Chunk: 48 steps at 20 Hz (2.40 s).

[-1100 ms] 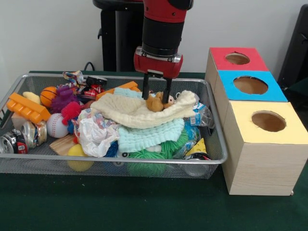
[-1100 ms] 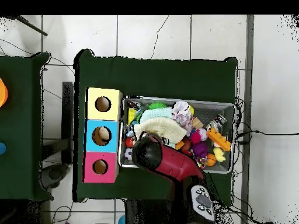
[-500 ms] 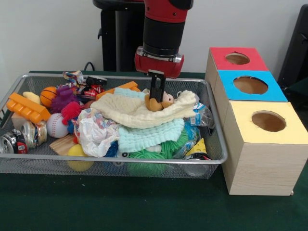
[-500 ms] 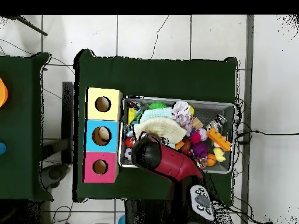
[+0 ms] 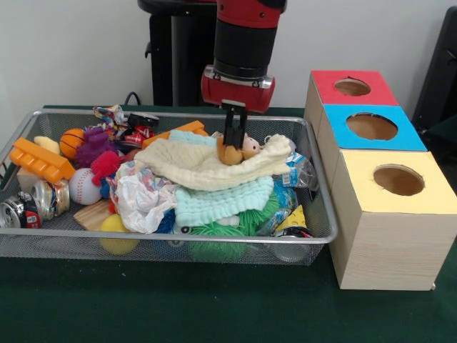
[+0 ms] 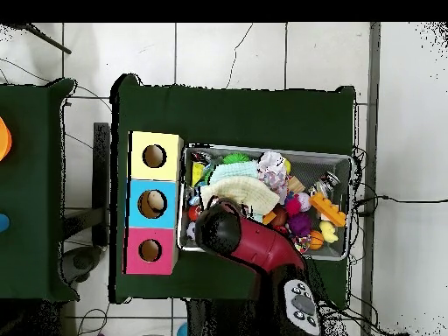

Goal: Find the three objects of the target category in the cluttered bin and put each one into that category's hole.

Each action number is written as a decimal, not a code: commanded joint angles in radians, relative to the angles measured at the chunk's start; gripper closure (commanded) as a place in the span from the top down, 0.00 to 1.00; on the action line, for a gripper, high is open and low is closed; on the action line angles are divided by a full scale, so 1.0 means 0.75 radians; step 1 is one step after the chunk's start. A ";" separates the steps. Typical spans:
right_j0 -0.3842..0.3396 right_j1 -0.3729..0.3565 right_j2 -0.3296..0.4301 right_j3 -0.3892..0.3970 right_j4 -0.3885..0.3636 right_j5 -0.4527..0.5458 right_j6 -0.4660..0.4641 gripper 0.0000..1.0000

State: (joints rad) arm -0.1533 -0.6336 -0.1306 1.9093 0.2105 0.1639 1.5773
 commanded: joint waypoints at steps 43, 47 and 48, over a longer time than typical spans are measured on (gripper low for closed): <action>-0.030 0.006 0.072 0.013 -0.010 0.002 0.244 1.00; -0.038 0.037 0.078 0.009 -0.010 -0.036 0.253 1.00; -0.040 0.045 0.081 0.008 -0.012 -0.046 0.253 1.00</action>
State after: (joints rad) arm -0.1461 -0.6678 -0.1453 1.9094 0.2103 0.2122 1.5773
